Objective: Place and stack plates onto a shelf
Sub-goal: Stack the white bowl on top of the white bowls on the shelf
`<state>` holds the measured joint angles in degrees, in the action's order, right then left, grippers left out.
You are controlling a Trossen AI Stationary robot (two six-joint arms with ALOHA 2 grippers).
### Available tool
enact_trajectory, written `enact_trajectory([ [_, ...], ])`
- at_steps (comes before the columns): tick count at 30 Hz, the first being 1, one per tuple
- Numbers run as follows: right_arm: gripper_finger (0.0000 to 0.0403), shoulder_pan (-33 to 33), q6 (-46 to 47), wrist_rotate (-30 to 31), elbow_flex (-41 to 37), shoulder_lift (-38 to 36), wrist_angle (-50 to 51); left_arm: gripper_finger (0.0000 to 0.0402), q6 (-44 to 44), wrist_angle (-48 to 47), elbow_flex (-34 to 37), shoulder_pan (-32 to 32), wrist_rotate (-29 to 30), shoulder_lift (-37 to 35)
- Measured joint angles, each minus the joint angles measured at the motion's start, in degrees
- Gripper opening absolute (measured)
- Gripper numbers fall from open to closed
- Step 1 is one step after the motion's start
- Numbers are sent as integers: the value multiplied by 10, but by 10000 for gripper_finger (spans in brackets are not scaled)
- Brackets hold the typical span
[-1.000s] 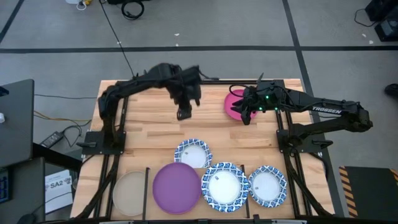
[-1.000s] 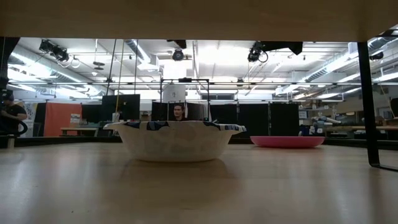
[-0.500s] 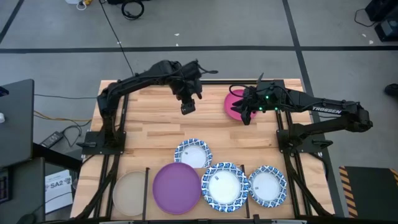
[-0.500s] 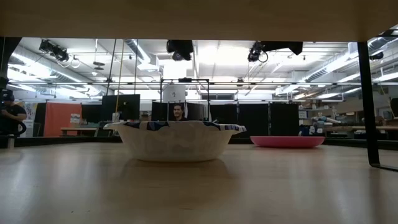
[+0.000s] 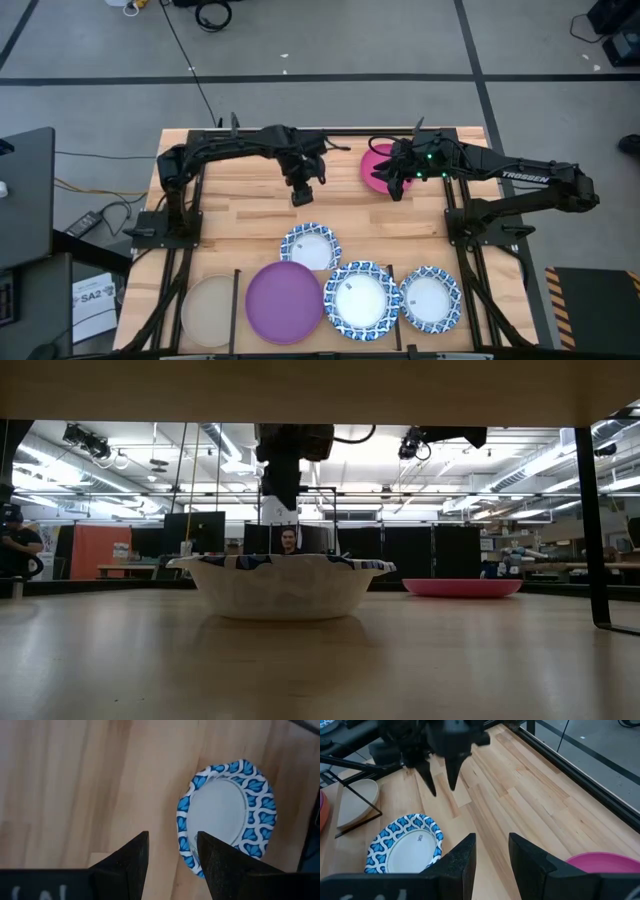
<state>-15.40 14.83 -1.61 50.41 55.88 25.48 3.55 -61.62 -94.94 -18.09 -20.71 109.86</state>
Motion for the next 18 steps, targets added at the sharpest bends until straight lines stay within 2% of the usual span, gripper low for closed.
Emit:
enact_trajectory([
  [18, 121, 0, 0, 0, 0, 0, 0, 173, -30, 135, 113, 43, 0, 0],
])
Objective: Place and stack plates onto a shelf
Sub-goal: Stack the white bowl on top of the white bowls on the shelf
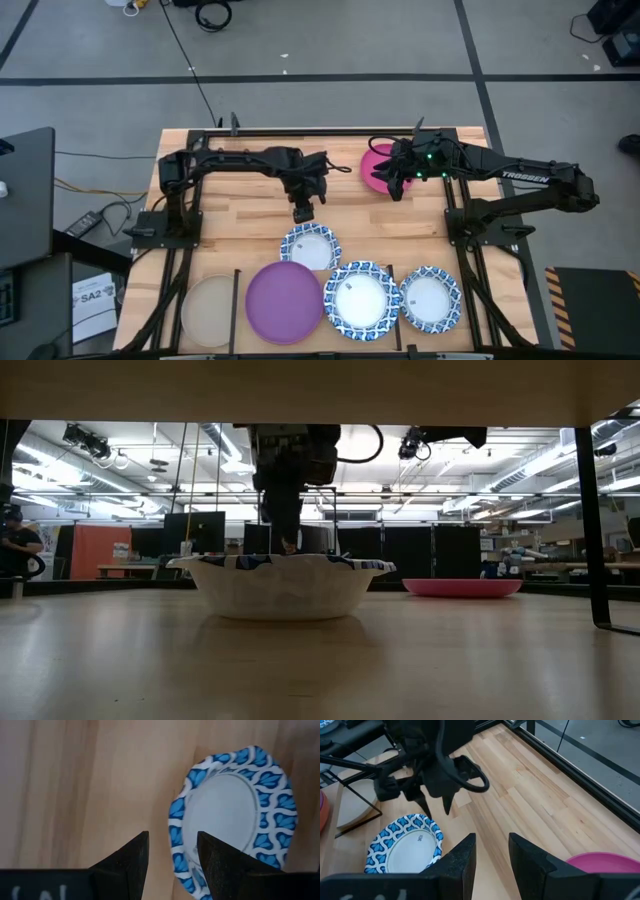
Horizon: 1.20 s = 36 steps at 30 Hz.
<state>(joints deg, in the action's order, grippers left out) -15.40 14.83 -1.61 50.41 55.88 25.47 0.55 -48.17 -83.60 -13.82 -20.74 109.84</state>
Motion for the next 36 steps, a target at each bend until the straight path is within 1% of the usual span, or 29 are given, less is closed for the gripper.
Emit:
enact_trajectory([
  [8, 121, 0, 0, 0, 0, 0, 0, 173, -4, 72, 58, 13, 6, 0],
  [22, 121, 0, 0, 0, 0, 0, 0, 173, -44, 154, 147, 37, 9, 0],
  [32, 121, 0, 0, 0, 0, 0, 0, 173, -42, 167, 155, 55, 12, 0],
  [36, 121, 0, 0, 0, 0, 0, 0, 169, -44, 167, 155, 54, 34, 0],
])
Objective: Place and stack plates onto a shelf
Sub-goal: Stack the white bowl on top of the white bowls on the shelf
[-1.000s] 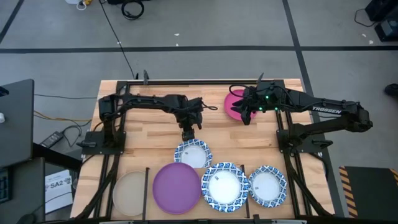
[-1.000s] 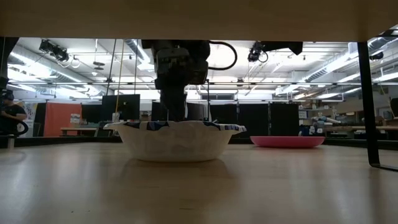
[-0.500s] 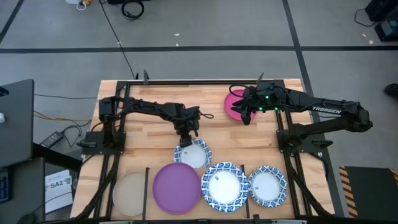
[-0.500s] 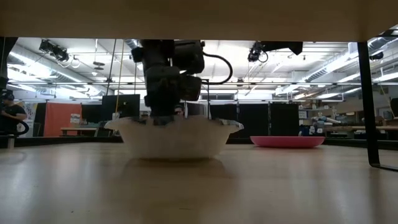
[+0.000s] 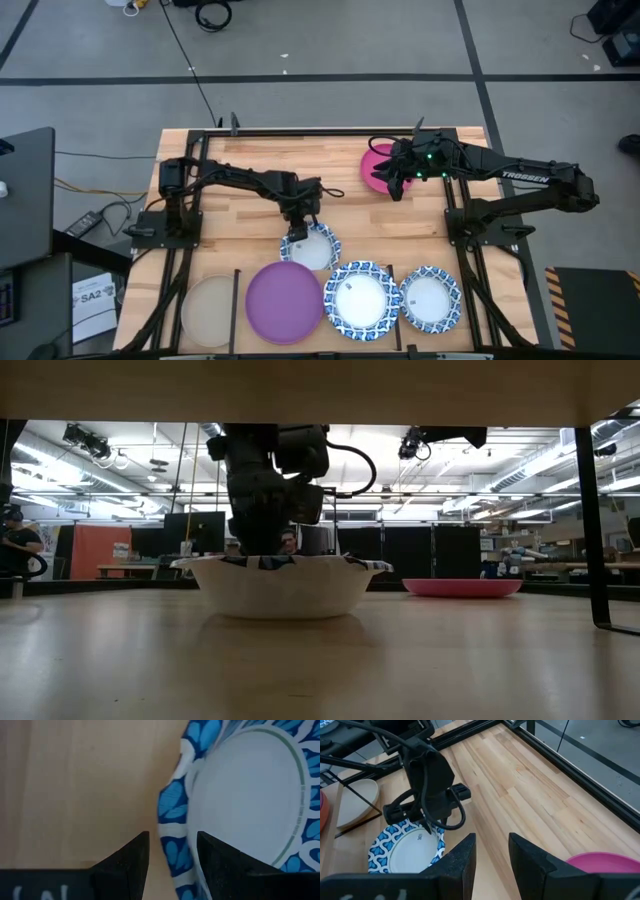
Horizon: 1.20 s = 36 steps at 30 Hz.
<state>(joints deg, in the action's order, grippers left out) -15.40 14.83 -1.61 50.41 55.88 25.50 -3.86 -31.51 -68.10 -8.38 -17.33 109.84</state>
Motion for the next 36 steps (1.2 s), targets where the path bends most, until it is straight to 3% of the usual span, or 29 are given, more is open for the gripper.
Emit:
enact_trajectory([
  [8, 121, 0, 0, 0, 0, 0, 0, 96, -3, 0, 0, -4, 3, 0],
  [15, 121, 0, 0, 0, 0, 0, 0, 10, -74, 6, -1, -30, 2, 0],
  [27, 121, -7, 35, 58, 0, 6, -3, 7, -169, 90, -7, -80, 21, 0],
  [36, 121, -31, 35, 34, 0, 50, -5, 8, -161, 143, -43, -82, 79, 0],
])
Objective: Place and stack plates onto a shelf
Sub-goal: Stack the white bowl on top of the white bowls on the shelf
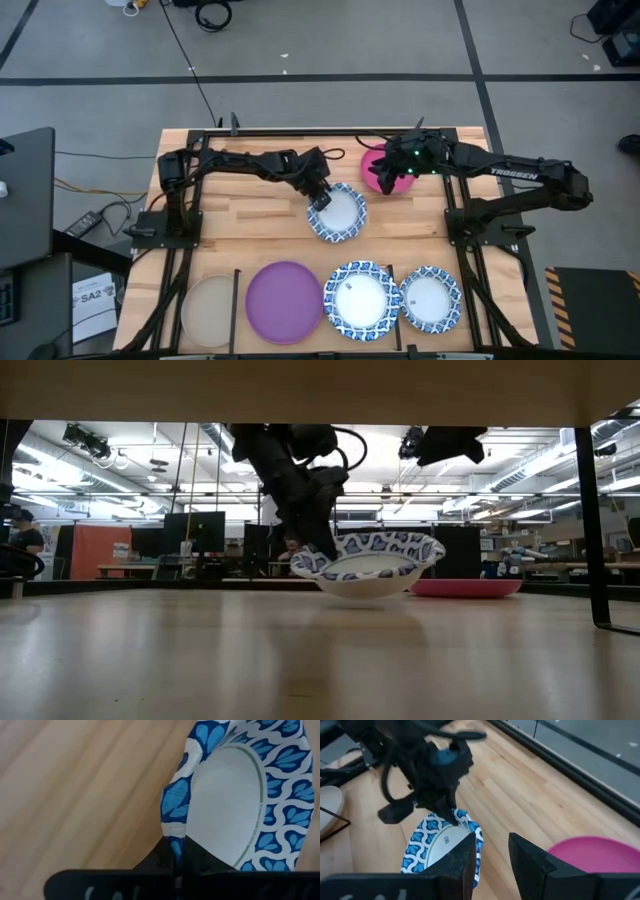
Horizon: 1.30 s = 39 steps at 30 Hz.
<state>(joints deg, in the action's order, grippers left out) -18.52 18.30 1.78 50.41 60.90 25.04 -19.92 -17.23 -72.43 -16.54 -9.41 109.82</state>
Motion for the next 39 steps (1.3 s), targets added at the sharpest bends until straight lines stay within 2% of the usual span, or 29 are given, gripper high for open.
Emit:
enact_trajectory([
  [8, 121, -12, -32, -44, 0, 38, -24, 8, 2, 38, -15, 0, 45, 0],
  [20, 121, -17, -35, -44, 0, 74, -31, 8, 1, 145, -16, 0, 56, 0],
  [28, 121, -26, -35, -36, 0, 74, -33, 8, 17, 190, -16, 7, 62, 0],
  [39, 121, -27, -66, -35, 0, 73, -44, 8, 26, 188, -16, 23, 78, 0],
])
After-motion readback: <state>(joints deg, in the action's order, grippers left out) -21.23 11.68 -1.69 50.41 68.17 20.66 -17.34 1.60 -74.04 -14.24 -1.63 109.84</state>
